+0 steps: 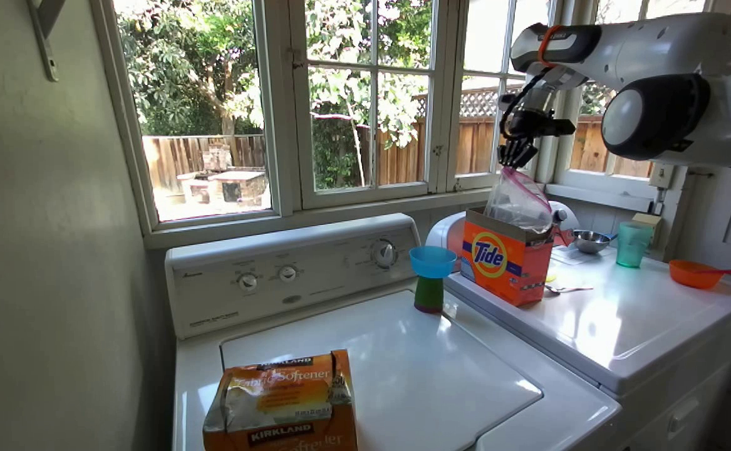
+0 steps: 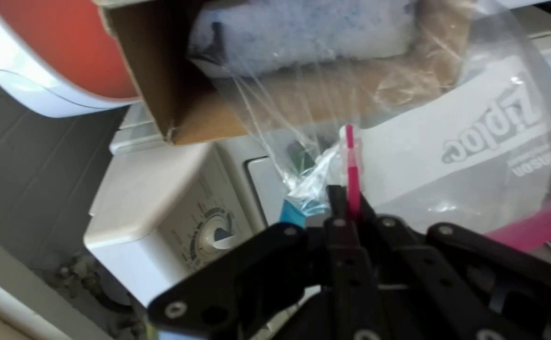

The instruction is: Put the clear plastic in the orange box.

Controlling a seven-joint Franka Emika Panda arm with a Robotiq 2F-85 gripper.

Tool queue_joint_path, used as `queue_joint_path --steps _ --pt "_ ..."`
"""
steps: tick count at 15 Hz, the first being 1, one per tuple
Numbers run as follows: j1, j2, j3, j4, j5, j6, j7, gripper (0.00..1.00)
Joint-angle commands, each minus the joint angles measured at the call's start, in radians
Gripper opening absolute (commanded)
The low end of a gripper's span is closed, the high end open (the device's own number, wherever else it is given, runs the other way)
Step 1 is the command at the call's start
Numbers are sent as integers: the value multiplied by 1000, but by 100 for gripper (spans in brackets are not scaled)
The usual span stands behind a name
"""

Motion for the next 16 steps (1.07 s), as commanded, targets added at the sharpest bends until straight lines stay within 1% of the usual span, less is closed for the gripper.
queue_joint_path --steps 1,2,5,8,16 --pt "21 39 -12 22 -20 176 8 1" --pt "28 50 -20 23 -34 222 2 1" --pt "40 79 -42 25 -78 303 -3 1" --pt "45 100 -55 20 -107 318 -6 1" --pt "59 131 -70 11 -150 294 -48 1"
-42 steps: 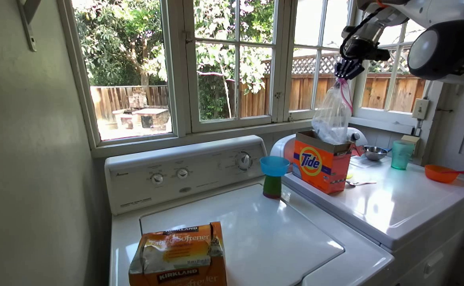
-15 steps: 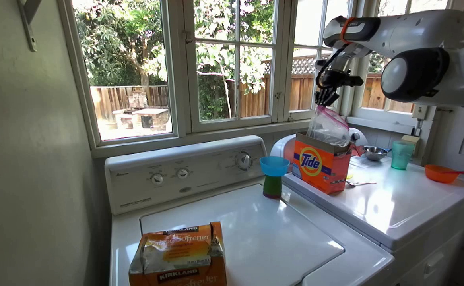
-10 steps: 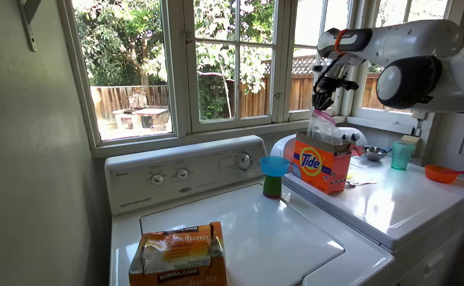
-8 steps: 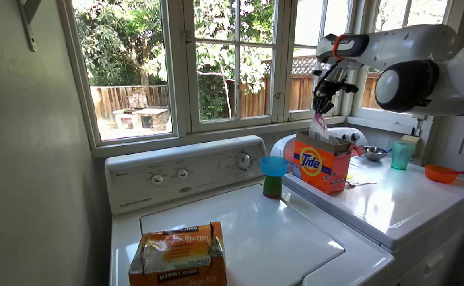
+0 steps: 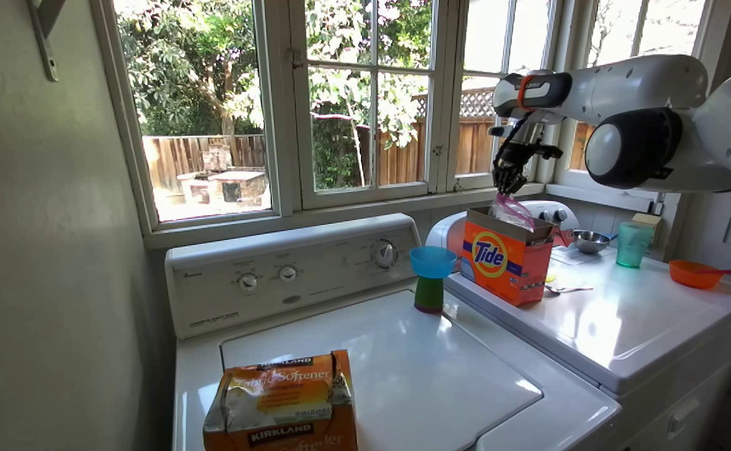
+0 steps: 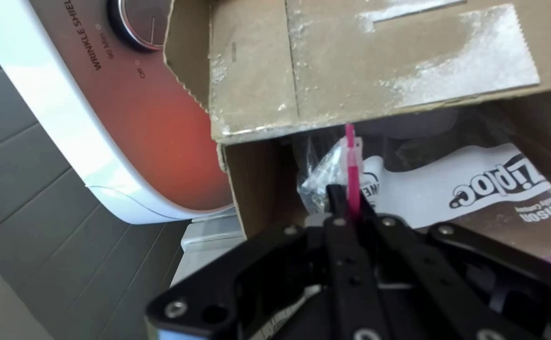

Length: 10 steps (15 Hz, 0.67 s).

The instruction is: Put the clear plastic in the orange box.

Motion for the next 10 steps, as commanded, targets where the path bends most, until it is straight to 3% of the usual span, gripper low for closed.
queue_joint_path --steps 1,10 --pt "19 19 -18 11 -37 0 -19 1" --pt "72 64 -27 12 -69 -25 -14 1"
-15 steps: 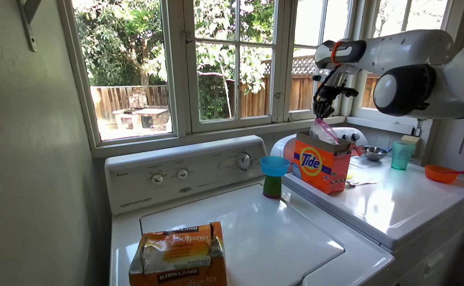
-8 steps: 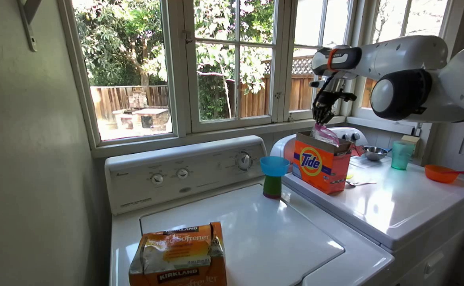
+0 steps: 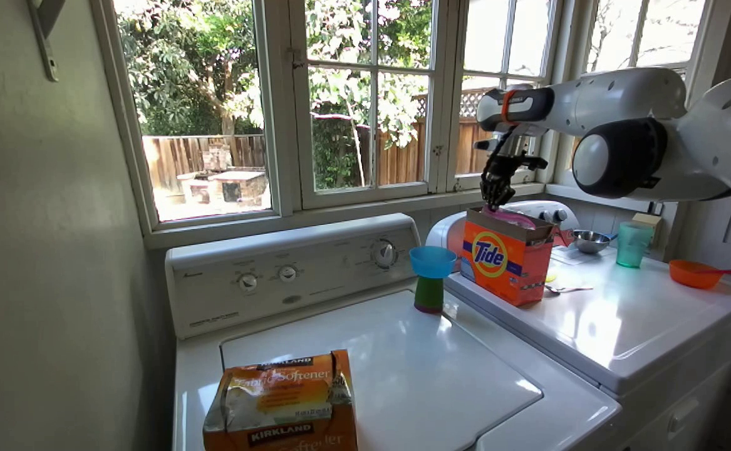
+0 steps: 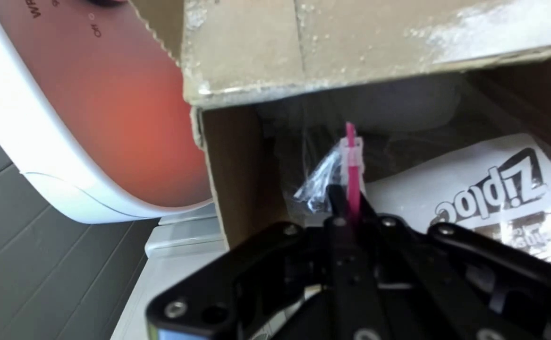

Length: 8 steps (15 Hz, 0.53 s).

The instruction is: Put the clear plastic in the orange box.

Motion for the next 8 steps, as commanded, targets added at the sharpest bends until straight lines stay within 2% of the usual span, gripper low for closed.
queue_joint_path --steps 1,8 --pt "23 26 -24 13 -41 -18 -5 1" --pt "30 40 -50 12 -74 -14 4 3"
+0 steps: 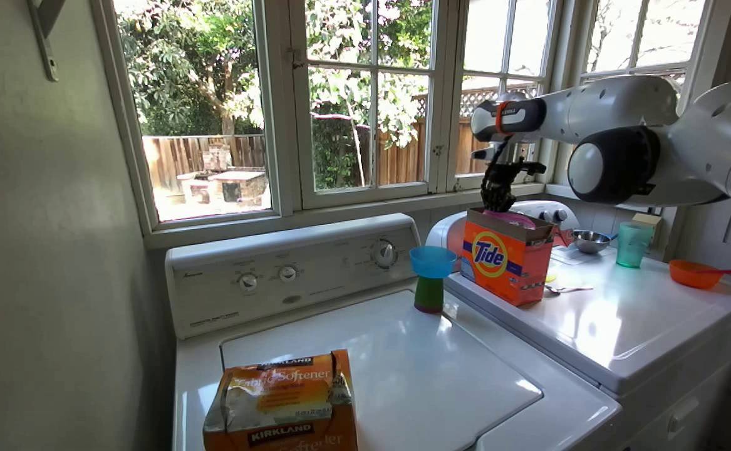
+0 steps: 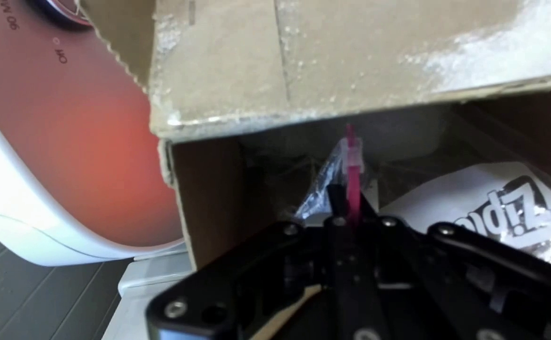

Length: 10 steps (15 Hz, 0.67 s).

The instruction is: Put the clear plastic in the orange box.

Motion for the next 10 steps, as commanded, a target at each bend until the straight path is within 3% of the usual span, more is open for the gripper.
queue_joint_path --steps 1,3,10 --pt "7 11 -11 13 -24 -18 5 29" --pt "6 -12 -6 5 -14 -28 23 29" --pt "-4 -158 -7 15 -13 -60 38 80"
